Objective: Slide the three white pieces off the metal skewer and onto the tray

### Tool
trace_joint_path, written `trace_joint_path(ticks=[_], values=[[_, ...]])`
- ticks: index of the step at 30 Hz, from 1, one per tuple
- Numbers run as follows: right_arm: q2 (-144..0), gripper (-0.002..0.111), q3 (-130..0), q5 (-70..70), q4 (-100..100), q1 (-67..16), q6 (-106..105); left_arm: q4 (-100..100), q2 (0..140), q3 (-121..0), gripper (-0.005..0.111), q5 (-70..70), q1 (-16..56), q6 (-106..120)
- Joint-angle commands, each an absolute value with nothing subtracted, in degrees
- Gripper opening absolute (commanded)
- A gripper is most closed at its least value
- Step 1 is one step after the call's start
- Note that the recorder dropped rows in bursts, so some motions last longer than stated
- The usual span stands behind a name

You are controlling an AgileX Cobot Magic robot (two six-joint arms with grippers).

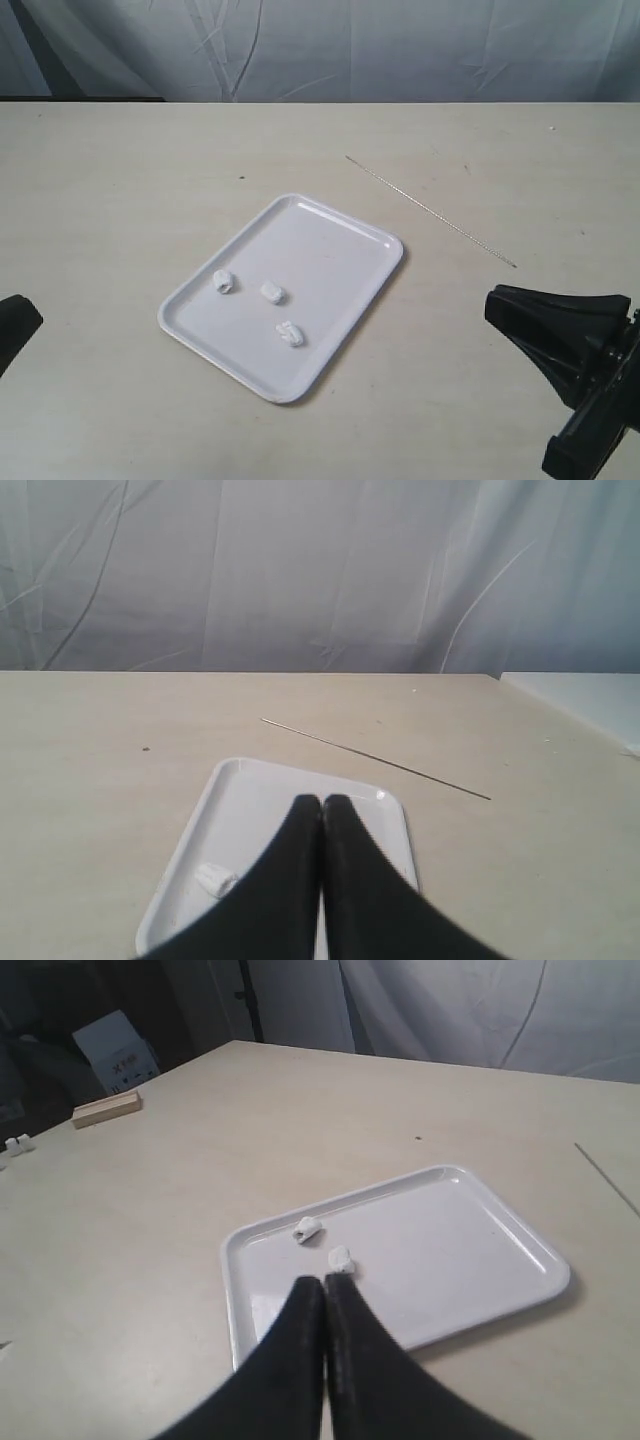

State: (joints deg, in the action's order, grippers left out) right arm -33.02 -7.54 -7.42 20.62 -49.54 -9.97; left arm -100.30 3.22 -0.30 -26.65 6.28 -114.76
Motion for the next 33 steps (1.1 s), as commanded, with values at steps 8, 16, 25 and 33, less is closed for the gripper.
trace_joint_path(ticks=[8,16,25,33], values=[[-32.94,0.000,-7.32,-7.94,21.06,-49.22,-10.12,-99.95,2.99,0.00,0.000,-27.04,6.35,-114.81],[-29.55,0.000,-7.32,-10.64,16.40,-48.08,-17.15,-99.95,2.99,0.00,0.000,-27.14,6.35,-114.81],[-18.70,0.000,-7.19,5.67,16.13,-26.95,-20.98,-99.95,2.99,0.00,0.000,-26.84,6.35,-114.81],[-5.02,0.000,-7.19,14.89,17.06,-10.41,-20.84,-99.95,2.99,0.00,0.000,-28.21,6.35,-114.81]])
